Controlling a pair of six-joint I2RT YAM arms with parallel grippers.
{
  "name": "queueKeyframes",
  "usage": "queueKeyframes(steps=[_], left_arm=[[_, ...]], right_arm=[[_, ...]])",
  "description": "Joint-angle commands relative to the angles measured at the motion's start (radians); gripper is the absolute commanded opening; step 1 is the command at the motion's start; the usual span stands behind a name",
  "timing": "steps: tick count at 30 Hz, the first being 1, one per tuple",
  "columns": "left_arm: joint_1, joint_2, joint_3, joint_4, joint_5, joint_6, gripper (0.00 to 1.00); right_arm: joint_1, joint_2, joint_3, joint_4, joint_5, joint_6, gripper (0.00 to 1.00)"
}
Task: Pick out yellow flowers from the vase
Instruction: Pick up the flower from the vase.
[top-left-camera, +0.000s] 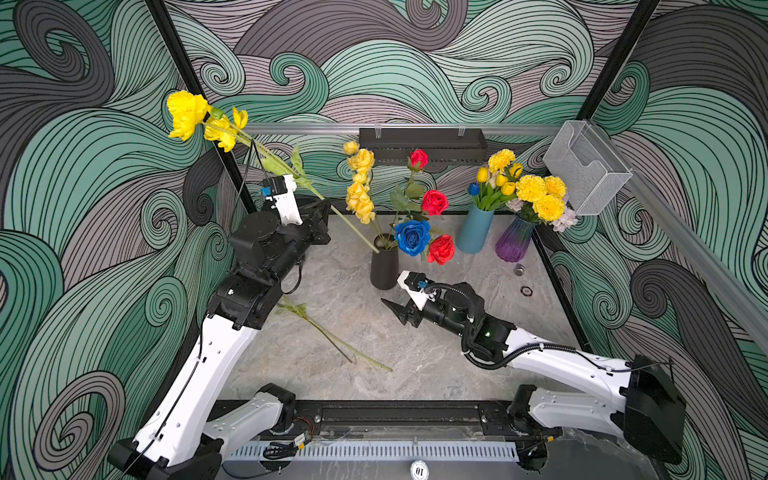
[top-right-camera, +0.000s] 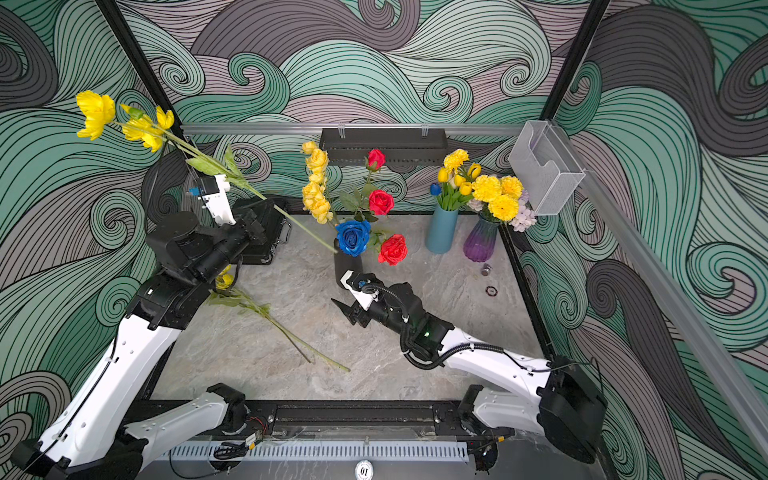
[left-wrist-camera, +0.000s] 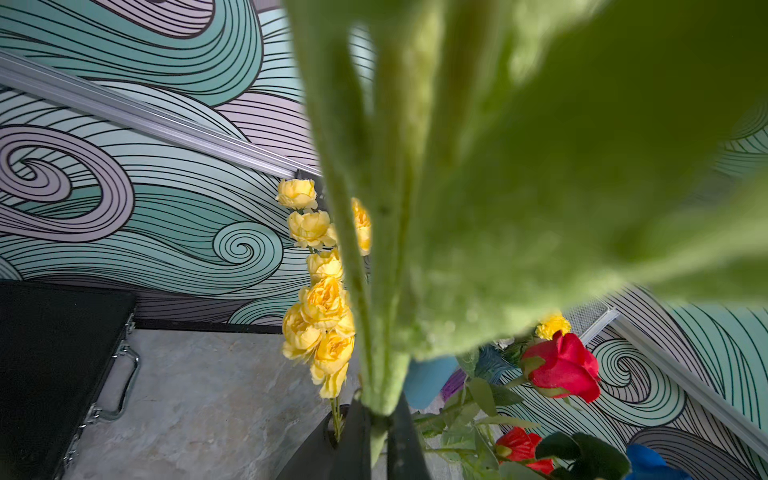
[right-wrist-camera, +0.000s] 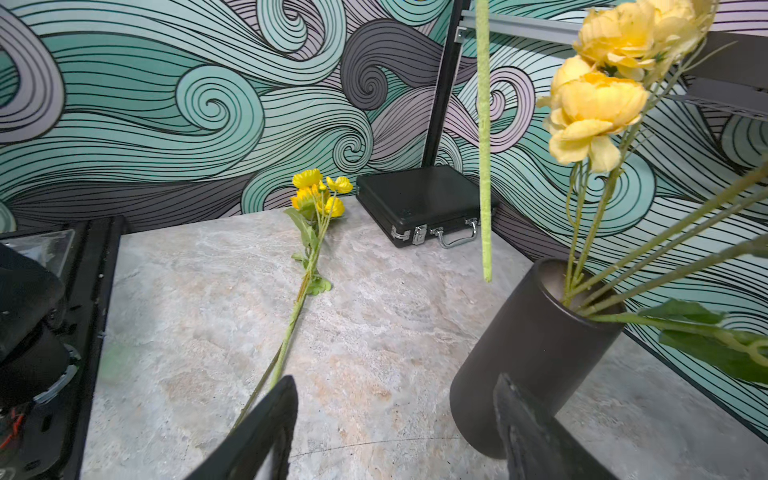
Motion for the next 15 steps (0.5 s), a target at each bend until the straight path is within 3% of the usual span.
queueKeyframes(steps=[1, 7, 15], left_arm=[[-0.005, -0.080, 0.023, -0.102, -0.068, 0.018, 0.02], [-0.003, -0.164, 0.011, -0.177, -0.083, 0.002, 0.03], [-0.003, -0.189, -0.096, -0.249, 0.024, -0.064, 0.03]], right_arm=[[0.023, 0.020, 0.038, 0.031, -0.052, -0.043, 0.72], [0.054, 0.056, 0.071, 0.034, -0.057, -0.041, 0.68], [0.093, 0.154, 0.177, 0.023, 0.000, 0.044, 0.62]])
